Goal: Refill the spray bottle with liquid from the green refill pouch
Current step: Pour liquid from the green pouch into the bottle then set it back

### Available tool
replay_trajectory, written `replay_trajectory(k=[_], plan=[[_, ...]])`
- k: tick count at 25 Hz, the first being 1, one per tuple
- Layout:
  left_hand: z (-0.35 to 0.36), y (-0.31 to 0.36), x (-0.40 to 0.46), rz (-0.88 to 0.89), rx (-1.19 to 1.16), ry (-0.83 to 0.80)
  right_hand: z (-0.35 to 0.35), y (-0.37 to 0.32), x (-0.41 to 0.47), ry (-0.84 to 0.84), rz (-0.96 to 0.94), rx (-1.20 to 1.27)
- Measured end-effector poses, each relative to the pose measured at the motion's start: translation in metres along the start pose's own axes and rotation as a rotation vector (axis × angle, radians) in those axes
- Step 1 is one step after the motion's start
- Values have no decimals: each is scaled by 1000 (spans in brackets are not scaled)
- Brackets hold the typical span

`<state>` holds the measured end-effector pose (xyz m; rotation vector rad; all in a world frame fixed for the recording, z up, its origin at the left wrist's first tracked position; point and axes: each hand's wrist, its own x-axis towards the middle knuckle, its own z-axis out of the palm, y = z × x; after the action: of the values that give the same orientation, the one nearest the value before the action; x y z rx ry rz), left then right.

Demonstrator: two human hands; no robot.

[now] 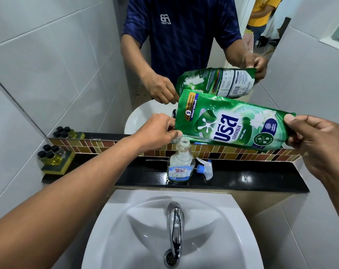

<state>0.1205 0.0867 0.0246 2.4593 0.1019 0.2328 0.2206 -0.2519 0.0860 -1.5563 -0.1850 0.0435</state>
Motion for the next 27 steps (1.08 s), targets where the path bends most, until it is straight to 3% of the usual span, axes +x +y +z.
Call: replay_trajectory(k=[27], plan=[[1, 4, -4, -47, -63, 33, -9, -9, 12, -83, -81, -97]])
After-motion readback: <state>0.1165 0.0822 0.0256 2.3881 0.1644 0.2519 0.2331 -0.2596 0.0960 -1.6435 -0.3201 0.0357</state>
